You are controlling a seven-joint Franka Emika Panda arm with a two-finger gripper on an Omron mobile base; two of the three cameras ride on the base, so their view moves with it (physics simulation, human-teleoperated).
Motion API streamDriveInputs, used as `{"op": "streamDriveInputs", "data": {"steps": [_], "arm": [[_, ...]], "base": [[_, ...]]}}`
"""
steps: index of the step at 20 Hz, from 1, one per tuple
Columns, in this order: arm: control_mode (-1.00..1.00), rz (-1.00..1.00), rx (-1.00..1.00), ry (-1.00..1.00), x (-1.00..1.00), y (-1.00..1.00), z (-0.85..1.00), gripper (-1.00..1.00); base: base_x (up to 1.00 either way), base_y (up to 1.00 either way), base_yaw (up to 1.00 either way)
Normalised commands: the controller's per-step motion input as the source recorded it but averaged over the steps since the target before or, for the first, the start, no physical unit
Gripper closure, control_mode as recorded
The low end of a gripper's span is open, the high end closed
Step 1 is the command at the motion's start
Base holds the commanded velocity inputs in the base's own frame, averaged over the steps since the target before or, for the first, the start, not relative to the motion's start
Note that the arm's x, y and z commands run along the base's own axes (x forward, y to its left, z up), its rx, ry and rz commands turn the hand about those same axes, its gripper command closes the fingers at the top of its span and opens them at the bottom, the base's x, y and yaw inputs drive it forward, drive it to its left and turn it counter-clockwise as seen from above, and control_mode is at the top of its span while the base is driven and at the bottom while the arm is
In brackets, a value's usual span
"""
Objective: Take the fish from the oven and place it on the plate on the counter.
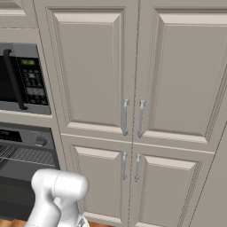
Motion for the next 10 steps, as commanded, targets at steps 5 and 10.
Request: {"op": "streamDriveInputs", "data": {"steps": [5,10], "arm": [[-1.00,0.09,0.03,0.00,0.16,0.00,0.69,1.00],[-1.00,0.08,0.00,0.00,0.63,0.00,0.33,1.00]], "base": [[0.00,0.00,0.00],[0.00,0.00,0.00]]}}
